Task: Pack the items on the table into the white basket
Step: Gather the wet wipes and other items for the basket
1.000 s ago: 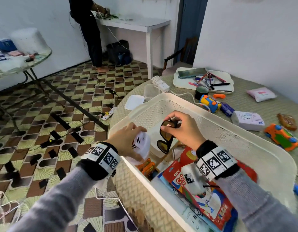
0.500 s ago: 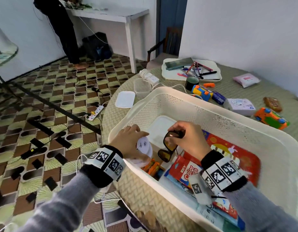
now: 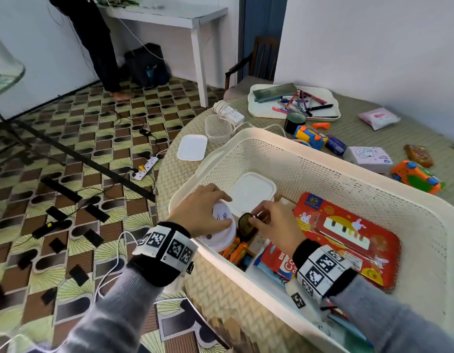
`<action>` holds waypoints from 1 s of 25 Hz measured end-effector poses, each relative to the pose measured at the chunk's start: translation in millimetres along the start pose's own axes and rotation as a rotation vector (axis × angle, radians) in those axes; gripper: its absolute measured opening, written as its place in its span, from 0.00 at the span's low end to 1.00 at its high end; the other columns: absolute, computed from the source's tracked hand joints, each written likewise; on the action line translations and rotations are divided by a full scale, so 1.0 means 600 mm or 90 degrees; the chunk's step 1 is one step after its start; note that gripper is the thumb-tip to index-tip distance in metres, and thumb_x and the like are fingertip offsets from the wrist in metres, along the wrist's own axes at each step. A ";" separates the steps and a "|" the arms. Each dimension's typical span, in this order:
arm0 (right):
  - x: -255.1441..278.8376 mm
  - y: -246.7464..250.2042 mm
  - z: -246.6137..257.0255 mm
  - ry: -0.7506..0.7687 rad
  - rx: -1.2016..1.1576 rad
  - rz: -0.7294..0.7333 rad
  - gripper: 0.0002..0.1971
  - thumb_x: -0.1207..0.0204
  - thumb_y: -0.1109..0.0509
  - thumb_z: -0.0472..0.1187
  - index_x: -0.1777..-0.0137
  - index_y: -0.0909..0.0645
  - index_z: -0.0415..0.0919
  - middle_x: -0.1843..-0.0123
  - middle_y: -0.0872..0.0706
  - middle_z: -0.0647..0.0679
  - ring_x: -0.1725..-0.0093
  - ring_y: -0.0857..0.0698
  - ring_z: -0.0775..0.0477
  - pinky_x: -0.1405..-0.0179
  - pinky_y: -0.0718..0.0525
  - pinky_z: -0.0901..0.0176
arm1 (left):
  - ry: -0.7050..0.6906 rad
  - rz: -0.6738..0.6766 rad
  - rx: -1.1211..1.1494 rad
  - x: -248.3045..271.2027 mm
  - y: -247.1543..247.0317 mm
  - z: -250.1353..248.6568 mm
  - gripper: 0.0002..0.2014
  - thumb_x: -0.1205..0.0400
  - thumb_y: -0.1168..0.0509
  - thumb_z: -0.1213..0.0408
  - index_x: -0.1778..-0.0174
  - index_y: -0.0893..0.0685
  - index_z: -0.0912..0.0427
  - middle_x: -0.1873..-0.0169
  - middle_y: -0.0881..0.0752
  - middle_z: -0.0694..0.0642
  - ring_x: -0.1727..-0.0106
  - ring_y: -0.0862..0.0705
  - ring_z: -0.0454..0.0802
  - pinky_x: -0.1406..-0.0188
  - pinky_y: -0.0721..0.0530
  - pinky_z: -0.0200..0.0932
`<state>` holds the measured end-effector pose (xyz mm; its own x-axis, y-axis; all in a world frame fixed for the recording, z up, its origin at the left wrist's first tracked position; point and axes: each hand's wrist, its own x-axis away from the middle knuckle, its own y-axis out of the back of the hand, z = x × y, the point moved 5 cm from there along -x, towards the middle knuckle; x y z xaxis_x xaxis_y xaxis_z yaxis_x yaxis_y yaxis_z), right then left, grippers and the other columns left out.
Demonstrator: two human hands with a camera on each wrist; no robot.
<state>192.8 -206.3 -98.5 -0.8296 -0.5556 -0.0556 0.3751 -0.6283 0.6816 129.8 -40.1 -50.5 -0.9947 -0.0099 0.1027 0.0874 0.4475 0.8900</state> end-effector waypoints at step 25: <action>-0.016 -0.001 -0.010 0.023 0.034 0.130 0.23 0.23 0.30 0.34 0.28 0.26 0.43 0.40 0.16 0.45 0.45 0.17 0.51 0.48 0.20 0.64 | -0.011 -0.133 0.108 0.010 0.027 -0.004 0.11 0.22 0.30 0.60 0.44 0.14 0.52 0.47 0.16 0.47 0.47 0.21 0.40 0.49 0.27 0.29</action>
<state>203.3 -204.0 -102.7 -0.7229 -0.6882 0.0617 0.5103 -0.4716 0.7191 125.4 -34.9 -34.5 -0.9912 -0.1029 -0.0836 -0.1282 0.5810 0.8037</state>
